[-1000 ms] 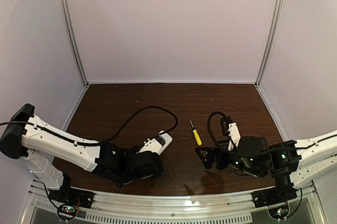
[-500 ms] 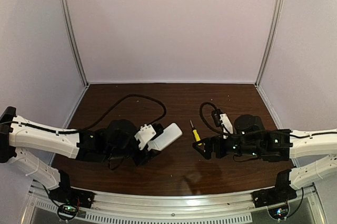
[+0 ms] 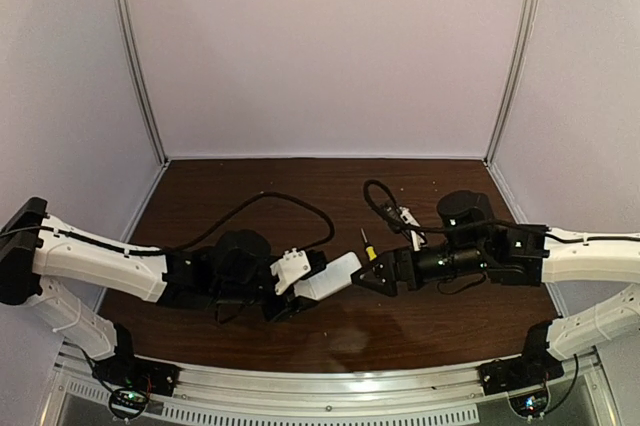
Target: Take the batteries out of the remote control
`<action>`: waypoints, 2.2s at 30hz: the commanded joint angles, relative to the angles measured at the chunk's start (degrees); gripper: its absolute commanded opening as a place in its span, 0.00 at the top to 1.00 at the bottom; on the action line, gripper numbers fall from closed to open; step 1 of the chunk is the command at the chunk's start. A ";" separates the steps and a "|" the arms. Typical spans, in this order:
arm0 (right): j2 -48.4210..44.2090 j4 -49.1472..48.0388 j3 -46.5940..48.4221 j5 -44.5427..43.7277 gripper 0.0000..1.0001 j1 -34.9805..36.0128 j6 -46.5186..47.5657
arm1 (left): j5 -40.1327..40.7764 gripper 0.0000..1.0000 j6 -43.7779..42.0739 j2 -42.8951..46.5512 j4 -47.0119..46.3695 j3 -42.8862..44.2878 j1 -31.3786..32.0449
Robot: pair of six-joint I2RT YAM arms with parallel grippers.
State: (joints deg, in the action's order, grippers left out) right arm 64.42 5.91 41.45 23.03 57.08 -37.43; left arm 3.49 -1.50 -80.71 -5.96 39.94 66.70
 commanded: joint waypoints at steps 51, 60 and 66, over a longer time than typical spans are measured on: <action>15.29 -0.27 6.20 15.61 0.37 -4.16 -14.34 | -13.46 1.00 -7.21 -2.43 -5.05 0.63 -0.10; 15.28 -1.90 5.42 16.88 0.50 -5.12 -15.78 | -12.90 1.00 -7.29 -2.51 -4.88 0.72 -0.08; 15.08 -3.70 4.49 18.12 0.55 -5.15 -16.57 | -12.33 1.00 -7.29 -2.96 -4.64 1.00 -0.10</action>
State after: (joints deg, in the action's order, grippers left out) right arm 79.48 4.32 46.61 39.94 52.27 -53.23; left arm -9.10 -8.08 -82.94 -8.12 40.49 66.70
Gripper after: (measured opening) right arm 0.463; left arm 0.569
